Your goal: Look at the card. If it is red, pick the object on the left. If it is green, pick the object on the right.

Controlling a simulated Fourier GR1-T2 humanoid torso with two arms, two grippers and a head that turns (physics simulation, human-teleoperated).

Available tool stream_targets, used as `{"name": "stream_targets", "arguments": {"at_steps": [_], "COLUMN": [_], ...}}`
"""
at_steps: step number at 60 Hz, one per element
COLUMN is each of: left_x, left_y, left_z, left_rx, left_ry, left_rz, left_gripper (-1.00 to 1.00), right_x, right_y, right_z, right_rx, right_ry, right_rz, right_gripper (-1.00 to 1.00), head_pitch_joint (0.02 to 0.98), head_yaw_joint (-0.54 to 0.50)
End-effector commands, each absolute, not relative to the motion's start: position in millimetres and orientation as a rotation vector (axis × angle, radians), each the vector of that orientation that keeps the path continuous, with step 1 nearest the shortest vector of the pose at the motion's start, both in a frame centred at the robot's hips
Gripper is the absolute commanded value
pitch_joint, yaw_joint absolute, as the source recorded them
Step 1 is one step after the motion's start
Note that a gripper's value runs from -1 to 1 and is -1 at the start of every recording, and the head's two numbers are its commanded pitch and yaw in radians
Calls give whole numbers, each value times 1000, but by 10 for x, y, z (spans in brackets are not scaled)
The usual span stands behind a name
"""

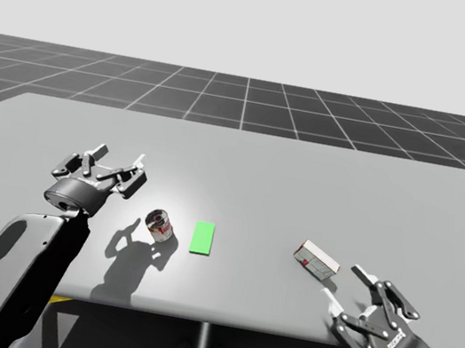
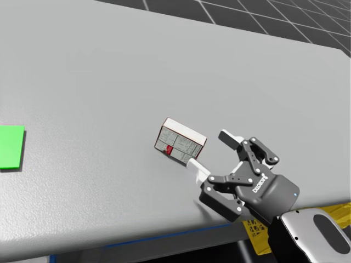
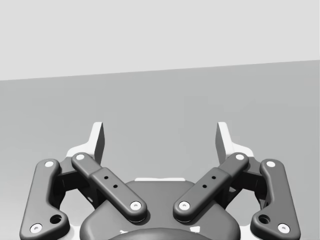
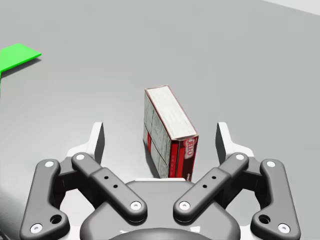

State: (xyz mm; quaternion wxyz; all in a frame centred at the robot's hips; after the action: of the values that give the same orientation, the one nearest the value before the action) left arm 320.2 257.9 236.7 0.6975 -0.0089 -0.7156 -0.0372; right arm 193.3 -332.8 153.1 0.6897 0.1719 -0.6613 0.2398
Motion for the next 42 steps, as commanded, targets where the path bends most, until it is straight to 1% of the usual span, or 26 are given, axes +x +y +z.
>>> {"name": "stream_targets", "arguments": {"at_steps": [1, 17, 23, 28, 36, 37, 38, 39, 40, 41, 42], "left_x": [3204, 3208, 3210, 3211, 3211, 3211, 3211, 3211, 3211, 3211, 3211], "left_y": [2579, 2578, 2580, 2580, 2580, 2580, 2580, 2580, 2580, 2580, 2580], "left_z": [2367, 2364, 2363, 2363, 2363, 2363, 2363, 2363, 2363, 2363, 2363], "left_rx": [-20, -22, -22, -22, -22, -22, -22, -22, -22, -22, -22], "left_ry": [-1595, -1592, -1592, -1592, -1592, -1592, -1592, -1592, -1592, -1592, -1592], "left_rz": [-83, -83, -83, -82, -82, -82, -82, -82, -82, -82, -82], "left_gripper": [-1000, -1000, -1000, -1000, -1000, -1000, -1000, -1000, -1000, -1000, -1000], "right_x": [2081, 2353, 2416, 2449, 2430, 2414, 2404, 2386, 2384, 2377, 2369], "right_y": [-3311, -3238, -3186, -3137, -3096, -3090, -3089, -3089, -3092, -3091, -3093], "right_z": [1411, 1360, 1360, 1360, 1348, 1346, 1340, 1339, 1329, 1338, 1338], "right_rx": [392, 407, 409, 423, 447, 427, 416, 403, 413, 426, 425], "right_ry": [-1437, -1343, -1330, -1296, -1197, -1206, -1216, -1223, -1200, -1172, -1169], "right_rz": [548, 539, 552, 555, 555, 537, 532, 522, 517, 514, 515], "right_gripper": [-1000, -1000, -1000, -1000, -1000, -789, -499, -263, 550, 951, 1000], "head_pitch_joint": [871, 867, 864, 863, 862, 860, 860, 860, 860, 859, 858], "head_yaw_joint": [-409, -403, -402, -401, -398, -398, -398, -398, -398, -397, -397]}}
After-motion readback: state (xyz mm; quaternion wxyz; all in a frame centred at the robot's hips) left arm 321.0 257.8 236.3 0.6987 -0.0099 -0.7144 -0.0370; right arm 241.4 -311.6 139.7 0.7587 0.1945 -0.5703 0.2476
